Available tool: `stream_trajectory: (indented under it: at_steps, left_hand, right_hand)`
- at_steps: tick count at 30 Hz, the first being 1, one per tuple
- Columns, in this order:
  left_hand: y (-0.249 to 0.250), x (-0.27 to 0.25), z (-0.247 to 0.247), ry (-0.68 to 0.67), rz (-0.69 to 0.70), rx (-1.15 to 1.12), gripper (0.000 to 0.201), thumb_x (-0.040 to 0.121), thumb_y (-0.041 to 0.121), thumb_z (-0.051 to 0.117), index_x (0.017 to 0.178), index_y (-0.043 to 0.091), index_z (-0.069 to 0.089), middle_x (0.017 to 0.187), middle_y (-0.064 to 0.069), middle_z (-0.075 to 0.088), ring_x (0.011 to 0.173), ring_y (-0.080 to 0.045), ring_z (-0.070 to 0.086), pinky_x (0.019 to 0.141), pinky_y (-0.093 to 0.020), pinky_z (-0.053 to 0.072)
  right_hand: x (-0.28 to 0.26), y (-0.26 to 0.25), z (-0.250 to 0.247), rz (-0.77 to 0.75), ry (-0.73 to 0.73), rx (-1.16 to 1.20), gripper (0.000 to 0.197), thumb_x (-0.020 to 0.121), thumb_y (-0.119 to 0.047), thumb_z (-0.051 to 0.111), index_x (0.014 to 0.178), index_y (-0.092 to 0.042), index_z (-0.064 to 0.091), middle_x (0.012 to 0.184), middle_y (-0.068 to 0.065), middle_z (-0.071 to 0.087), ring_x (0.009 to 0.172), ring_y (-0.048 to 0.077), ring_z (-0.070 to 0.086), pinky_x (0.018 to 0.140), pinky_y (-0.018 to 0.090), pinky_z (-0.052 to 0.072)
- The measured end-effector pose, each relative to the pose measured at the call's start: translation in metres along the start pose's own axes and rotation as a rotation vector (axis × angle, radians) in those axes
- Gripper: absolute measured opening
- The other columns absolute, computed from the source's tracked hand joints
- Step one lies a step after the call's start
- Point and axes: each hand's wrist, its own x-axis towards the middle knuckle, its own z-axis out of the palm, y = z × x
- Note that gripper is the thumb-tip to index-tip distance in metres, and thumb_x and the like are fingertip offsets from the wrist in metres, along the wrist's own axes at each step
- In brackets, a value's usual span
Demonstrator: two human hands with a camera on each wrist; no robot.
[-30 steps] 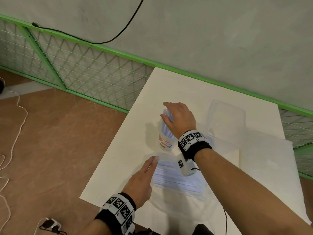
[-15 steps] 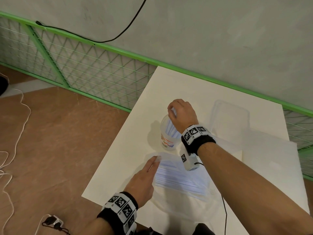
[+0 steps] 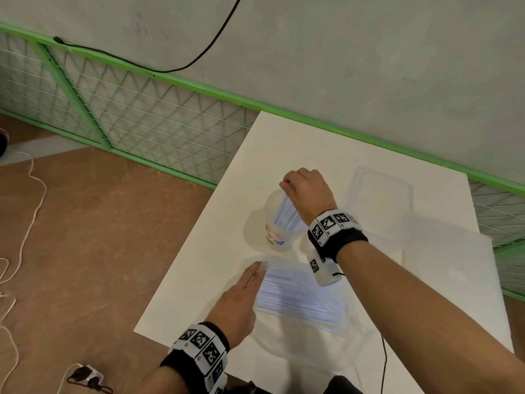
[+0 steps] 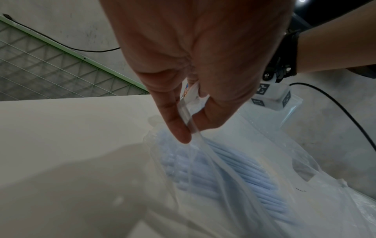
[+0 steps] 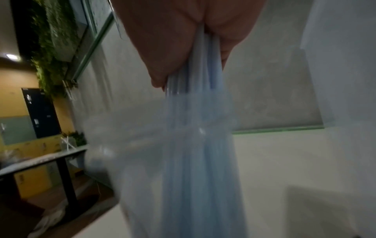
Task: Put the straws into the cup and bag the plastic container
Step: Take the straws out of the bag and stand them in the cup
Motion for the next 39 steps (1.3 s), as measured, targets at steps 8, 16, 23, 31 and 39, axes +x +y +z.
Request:
stream_trajectory:
  at_steps: [8, 16, 23, 31, 39]
  left_hand:
    - [0.000, -0.001, 0.002, 0.004, 0.004, -0.005, 0.092, 0.081, -0.005, 0.043, 0.153, 0.035, 0.001, 0.158, 0.022, -0.006, 0.097, -0.018, 0.060, 0.078, -0.019, 0.044]
    - [-0.003, -0.002, 0.007, 0.001, 0.028, -0.021, 0.094, 0.080, -0.007, 0.043, 0.154, 0.034, 0.002, 0.158, 0.022, -0.004, 0.097, -0.019, 0.061, 0.083, -0.026, 0.050]
    - [-0.001, -0.003, 0.011, -0.019, 0.009, 0.000, 0.093, 0.081, -0.007, 0.046, 0.153, 0.033, 0.003, 0.159, 0.019, -0.004, 0.087, -0.021, 0.062, 0.079, -0.031, 0.052]
    - [0.003, -0.006, 0.019, -0.053, 0.059, 0.007, 0.097, 0.081, -0.006, 0.045, 0.152, 0.039, -0.004, 0.159, 0.020, -0.007, 0.104, -0.018, 0.060, 0.083, -0.025, 0.048]
    - [-0.001, -0.004, 0.017, -0.059, 0.038, 0.006, 0.094, 0.082, -0.004, 0.047, 0.152, 0.039, 0.001, 0.159, 0.021, -0.005, 0.097, -0.016, 0.059, 0.083, -0.026, 0.049]
  right_hand:
    - [-0.004, 0.004, 0.007, -0.001, -0.091, -0.207, 0.026, 0.102, -0.029, 0.043, 0.111, -0.011, 0.060, 0.113, 0.009, 0.057, 0.097, 0.031, 0.053, 0.072, 0.038, 0.041]
    - [-0.030, -0.018, -0.025, -0.026, 0.106, -0.119, 0.028, 0.096, -0.031, 0.048, 0.121, -0.024, 0.058, 0.137, -0.001, 0.049, 0.125, 0.027, 0.043, 0.093, 0.044, 0.032]
    - [-0.153, -0.056, -0.013, -0.169, -0.248, 0.131, 0.027, 0.083, -0.014, 0.039, 0.093, -0.017, 0.064, 0.085, 0.003, 0.067, 0.072, 0.030, 0.063, 0.055, 0.043, 0.053]
    - [-0.241, -0.024, 0.080, 0.132, -0.494, -0.162, 0.065, 0.045, -0.010, 0.086, 0.107, -0.020, 0.068, 0.105, -0.002, 0.067, 0.081, 0.022, 0.066, 0.057, 0.034, 0.056]
    - [-0.235, -0.030, 0.097, 0.177, -0.399, -0.245, 0.041, 0.050, -0.015, 0.086, 0.087, -0.018, 0.072, 0.090, -0.001, 0.066, 0.074, 0.023, 0.063, 0.057, 0.035, 0.053]
